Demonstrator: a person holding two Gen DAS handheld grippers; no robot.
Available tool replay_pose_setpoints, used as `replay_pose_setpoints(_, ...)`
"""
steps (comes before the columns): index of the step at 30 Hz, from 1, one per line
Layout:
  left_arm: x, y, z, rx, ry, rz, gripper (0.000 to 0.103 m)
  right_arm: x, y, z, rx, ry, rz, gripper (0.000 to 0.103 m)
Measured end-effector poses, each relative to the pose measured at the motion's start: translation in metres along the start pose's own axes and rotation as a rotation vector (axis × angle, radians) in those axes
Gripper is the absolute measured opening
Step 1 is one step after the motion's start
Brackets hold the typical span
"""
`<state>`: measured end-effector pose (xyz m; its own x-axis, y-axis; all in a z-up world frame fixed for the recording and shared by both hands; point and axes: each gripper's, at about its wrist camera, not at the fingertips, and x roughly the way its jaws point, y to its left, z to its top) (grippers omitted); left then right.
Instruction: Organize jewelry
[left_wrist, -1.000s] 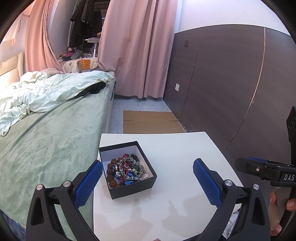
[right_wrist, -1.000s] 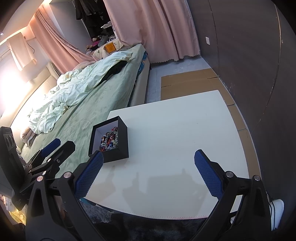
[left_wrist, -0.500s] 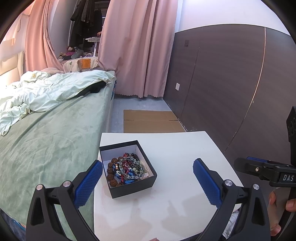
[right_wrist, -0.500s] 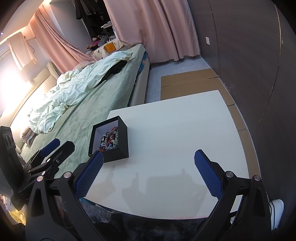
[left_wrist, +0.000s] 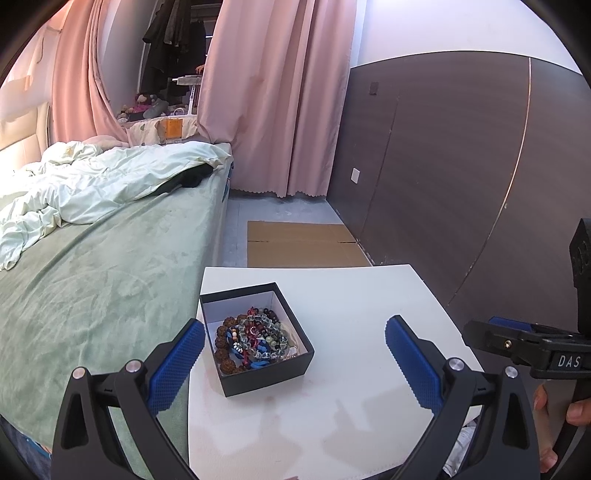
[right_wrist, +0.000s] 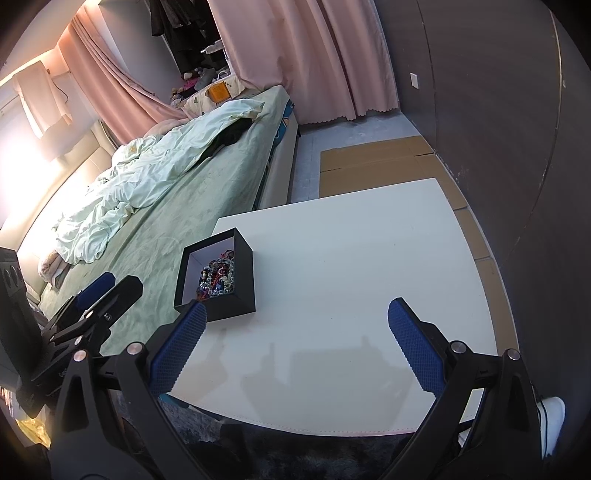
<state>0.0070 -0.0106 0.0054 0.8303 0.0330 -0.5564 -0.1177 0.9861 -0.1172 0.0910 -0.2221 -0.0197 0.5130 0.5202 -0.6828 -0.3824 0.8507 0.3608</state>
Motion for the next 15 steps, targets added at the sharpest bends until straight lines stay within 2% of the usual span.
replay_pose_setpoints(15, -0.0052, -0.0049, 0.0, 0.018, -0.011, 0.001, 0.095, -0.0002, 0.0007, -0.0003, -0.001, 0.0, 0.0, 0.098)
